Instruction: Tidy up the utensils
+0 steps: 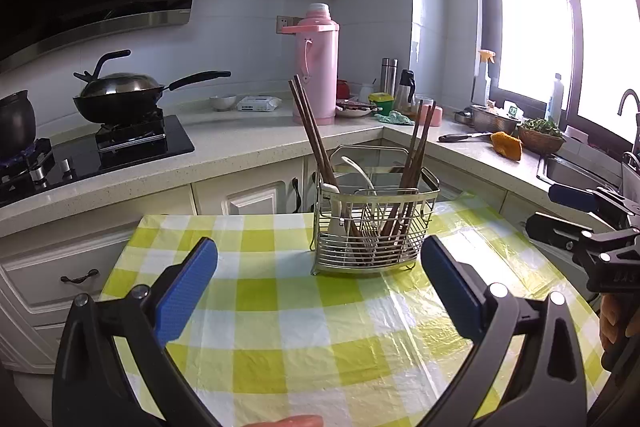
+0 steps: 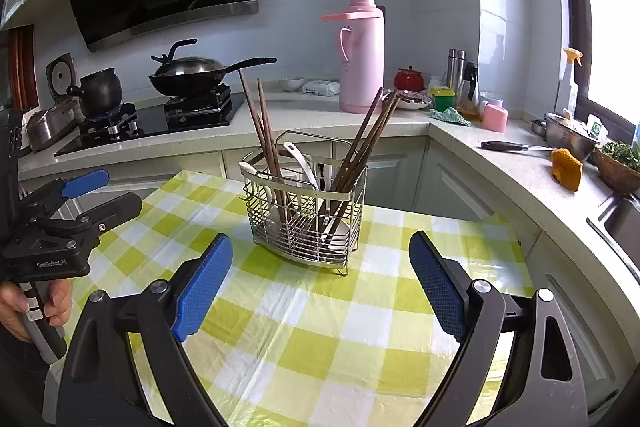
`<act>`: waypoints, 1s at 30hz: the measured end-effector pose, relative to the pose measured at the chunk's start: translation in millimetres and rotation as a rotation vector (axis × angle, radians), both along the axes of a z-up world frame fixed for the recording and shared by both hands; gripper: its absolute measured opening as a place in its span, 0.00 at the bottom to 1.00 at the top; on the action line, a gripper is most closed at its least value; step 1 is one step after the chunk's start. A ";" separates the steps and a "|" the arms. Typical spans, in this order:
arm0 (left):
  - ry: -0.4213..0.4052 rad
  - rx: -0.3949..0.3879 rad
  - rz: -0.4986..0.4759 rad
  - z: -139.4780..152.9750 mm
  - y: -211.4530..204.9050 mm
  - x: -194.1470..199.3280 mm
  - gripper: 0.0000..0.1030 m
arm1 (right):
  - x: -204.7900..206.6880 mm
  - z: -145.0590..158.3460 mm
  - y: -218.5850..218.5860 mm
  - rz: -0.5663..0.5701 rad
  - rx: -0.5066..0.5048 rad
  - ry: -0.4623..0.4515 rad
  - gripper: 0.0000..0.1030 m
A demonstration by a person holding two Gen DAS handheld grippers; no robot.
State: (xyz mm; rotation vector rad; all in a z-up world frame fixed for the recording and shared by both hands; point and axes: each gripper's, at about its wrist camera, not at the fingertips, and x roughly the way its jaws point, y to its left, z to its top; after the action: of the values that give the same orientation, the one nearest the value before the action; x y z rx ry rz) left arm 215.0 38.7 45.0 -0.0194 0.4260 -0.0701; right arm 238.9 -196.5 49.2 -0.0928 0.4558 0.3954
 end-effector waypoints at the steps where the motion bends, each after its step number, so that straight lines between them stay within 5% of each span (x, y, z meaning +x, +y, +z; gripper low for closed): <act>1: -0.001 0.002 0.001 -0.1 -0.2 -0.2 0.96 | -0.3 0.2 0.4 0.000 0.000 -0.001 0.82; 30: 0.002 0.018 0.009 -0.7 -4.5 -4.1 0.96 | -1.2 -1.5 -1.2 -0.011 0.006 -0.009 0.82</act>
State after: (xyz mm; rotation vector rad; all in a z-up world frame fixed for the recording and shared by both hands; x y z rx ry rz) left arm 210.9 34.2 44.3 -0.0037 0.4284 -0.0573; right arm 237.7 -197.7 47.8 -0.0867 0.4461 0.3851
